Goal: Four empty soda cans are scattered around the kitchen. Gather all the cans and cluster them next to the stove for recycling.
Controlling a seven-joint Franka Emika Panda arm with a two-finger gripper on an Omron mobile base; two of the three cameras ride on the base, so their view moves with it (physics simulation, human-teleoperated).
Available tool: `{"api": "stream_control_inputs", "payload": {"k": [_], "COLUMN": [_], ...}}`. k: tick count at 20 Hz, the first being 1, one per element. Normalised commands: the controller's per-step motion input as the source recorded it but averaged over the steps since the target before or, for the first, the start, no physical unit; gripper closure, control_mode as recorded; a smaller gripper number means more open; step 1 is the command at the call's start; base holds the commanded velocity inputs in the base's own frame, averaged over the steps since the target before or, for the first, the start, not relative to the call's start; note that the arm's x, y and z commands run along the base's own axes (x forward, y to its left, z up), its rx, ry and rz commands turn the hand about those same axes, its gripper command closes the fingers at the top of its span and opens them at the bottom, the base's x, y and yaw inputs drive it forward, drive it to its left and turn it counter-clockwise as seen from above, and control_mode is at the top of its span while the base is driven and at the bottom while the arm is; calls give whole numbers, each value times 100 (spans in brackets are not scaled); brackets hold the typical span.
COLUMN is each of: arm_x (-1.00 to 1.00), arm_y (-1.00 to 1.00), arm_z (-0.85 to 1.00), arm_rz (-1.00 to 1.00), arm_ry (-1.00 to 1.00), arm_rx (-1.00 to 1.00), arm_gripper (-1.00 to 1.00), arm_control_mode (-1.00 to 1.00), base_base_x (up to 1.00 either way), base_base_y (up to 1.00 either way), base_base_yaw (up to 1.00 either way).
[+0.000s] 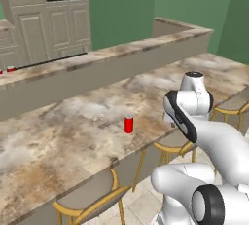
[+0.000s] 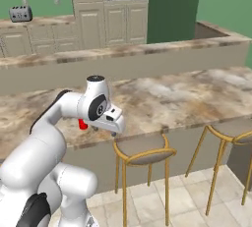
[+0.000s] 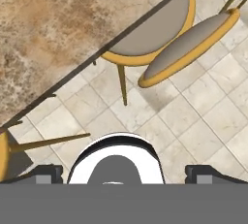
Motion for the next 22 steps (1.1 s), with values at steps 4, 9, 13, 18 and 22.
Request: {"api": "stream_control_inputs", "payload": {"k": [4,9,13,18,22], "arm_x": [0,0,0,0,0], "arm_y": [0,0,0,0,0], "arm_z": [0,0,0,0,0], "arm_rz": [0,0,0,0,0], "arm_ry": [0,0,0,0,0], "arm_rx": [0,0,0,0,0], "arm_gripper": [-100,-100,-100,-100,-100], "arm_control_mode": [100,100,100,100,100], "base_base_x": [49,47,46,12,0], "base_base_y": [-16,-14,-12,-2,0], "base_base_yaw": [42,51,33,1,0]}}
